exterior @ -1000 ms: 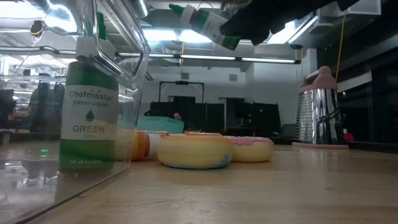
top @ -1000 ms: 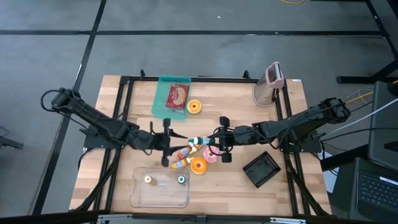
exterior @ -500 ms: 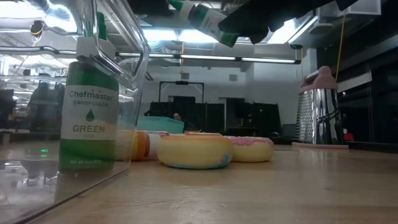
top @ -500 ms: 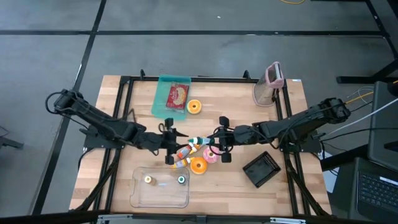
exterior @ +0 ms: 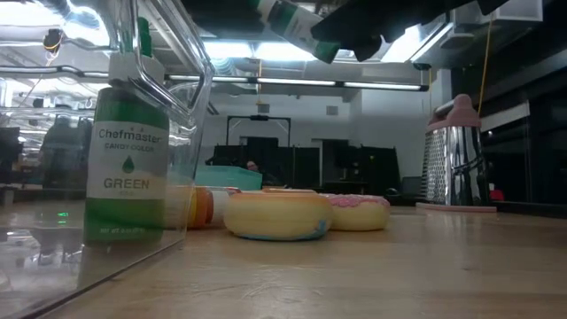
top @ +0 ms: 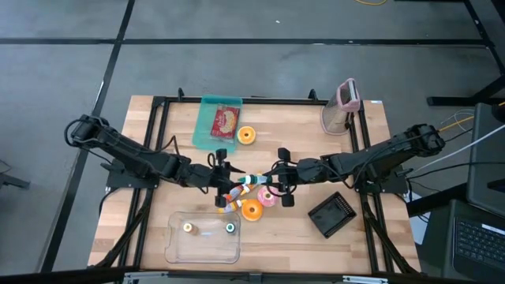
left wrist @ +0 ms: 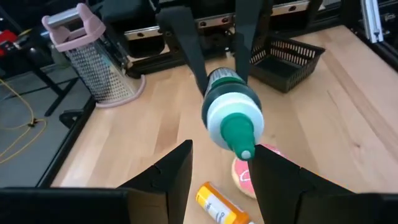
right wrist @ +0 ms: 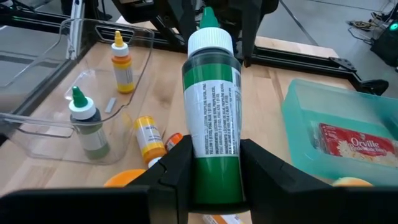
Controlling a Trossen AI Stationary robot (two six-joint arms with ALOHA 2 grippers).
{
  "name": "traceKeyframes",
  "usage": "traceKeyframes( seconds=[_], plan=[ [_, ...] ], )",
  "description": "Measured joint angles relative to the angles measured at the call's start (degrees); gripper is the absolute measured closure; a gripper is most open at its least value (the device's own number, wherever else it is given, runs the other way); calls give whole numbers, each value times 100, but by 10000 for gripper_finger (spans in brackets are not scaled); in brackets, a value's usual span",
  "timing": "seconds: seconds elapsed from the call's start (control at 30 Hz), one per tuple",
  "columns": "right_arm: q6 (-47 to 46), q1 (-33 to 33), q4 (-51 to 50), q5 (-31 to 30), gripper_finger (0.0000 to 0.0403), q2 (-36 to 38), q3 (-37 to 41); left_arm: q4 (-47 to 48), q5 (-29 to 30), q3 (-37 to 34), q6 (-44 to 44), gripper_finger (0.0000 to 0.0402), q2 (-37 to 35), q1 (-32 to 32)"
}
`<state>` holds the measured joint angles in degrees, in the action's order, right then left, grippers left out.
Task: Pick & Place Food Item
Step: Put the green food coloring bottle into the transparent bin
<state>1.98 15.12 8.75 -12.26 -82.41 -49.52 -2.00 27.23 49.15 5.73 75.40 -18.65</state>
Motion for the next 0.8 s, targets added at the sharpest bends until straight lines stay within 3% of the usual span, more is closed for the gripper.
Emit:
traceKeyframes(
  seconds=[0.23, 0.8],
  plan=[
    [2, -33, -69, -2, 293, -11, 0, -522, -219, 13, 244, 252, 3, -139],
    [0, -107, -65, 265, 293, -11, 0, -153, -41, 7, -47, 220, 15, 27]
  ],
)
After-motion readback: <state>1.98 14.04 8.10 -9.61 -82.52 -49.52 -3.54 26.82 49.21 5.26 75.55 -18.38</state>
